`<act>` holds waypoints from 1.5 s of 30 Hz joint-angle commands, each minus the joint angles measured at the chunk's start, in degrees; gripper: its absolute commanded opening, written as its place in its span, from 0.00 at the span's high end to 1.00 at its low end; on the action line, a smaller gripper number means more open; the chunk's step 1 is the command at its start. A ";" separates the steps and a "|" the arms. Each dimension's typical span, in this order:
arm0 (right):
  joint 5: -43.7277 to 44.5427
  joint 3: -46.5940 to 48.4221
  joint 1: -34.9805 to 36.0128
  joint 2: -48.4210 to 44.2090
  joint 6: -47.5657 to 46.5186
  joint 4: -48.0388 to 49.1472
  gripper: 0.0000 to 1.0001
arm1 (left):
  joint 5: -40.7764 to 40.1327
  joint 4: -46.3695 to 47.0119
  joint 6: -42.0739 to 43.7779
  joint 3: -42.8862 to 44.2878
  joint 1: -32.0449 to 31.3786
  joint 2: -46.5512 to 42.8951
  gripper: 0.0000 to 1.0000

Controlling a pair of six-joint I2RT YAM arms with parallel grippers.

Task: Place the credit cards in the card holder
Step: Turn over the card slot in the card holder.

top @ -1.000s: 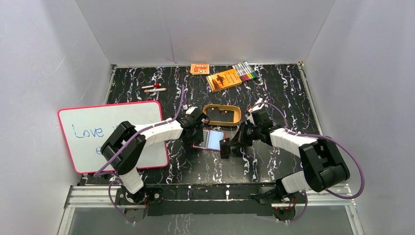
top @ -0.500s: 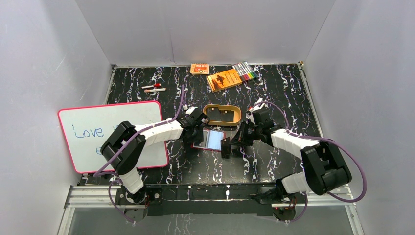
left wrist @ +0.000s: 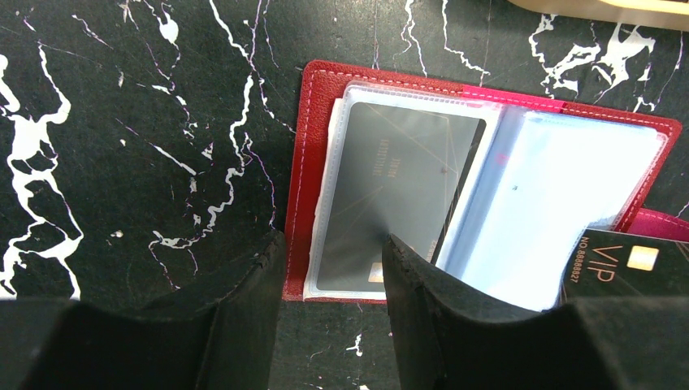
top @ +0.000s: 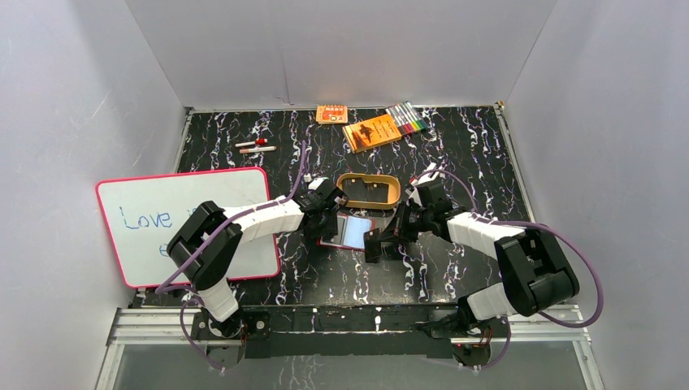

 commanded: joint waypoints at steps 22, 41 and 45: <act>-2.24 4.05 3.72 3.14 1.32 8.44 1.00 | -0.74 -3.08 -0.23 0.87 0.16 -6.22 0.53; -2.80 8.48 7.46 6.94 1.36 11.35 1.00 | 3.83 -2.73 1.97 6.48 0.12 -9.05 0.45; -2.63 8.63 7.59 7.72 1.36 11.30 1.00 | 3.74 -2.67 2.11 6.16 0.34 -7.87 0.45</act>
